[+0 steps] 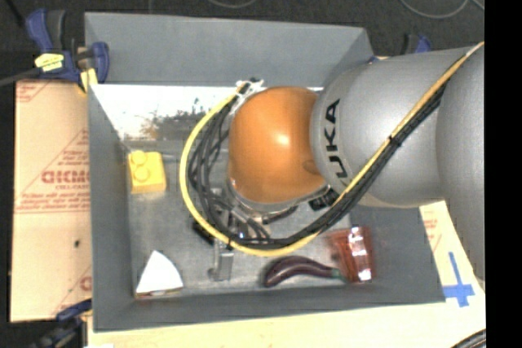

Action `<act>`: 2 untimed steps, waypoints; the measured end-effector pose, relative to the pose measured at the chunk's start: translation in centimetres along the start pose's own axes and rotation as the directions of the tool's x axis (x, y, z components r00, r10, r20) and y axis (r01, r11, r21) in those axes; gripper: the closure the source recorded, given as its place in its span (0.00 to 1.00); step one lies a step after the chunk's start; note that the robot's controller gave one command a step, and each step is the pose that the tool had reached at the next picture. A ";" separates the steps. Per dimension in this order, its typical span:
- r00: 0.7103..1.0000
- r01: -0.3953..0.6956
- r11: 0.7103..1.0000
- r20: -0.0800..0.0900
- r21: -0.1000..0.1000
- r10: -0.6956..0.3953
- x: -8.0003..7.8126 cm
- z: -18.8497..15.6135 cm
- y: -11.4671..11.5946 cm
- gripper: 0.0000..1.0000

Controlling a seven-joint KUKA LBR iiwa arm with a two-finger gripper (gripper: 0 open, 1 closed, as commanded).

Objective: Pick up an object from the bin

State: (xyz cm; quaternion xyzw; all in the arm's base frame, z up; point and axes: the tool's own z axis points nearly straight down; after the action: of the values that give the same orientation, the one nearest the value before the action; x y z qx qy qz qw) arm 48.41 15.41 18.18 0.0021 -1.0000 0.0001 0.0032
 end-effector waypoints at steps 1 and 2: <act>1.000 -0.004 1.000 0.008 -0.002 0.004 -0.2 -0.4 -0.1 0.00; 0.998 -0.055 0.998 0.011 -0.005 0.055 -0.9 1.3 -1.3 0.00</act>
Offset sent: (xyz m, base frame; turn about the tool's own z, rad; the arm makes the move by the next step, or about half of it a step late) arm 0.0196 -0.0411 -0.0512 0.1647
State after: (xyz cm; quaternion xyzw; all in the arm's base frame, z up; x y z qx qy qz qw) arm 49.33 14.16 16.91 -0.0255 -0.9997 -0.0020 -0.0023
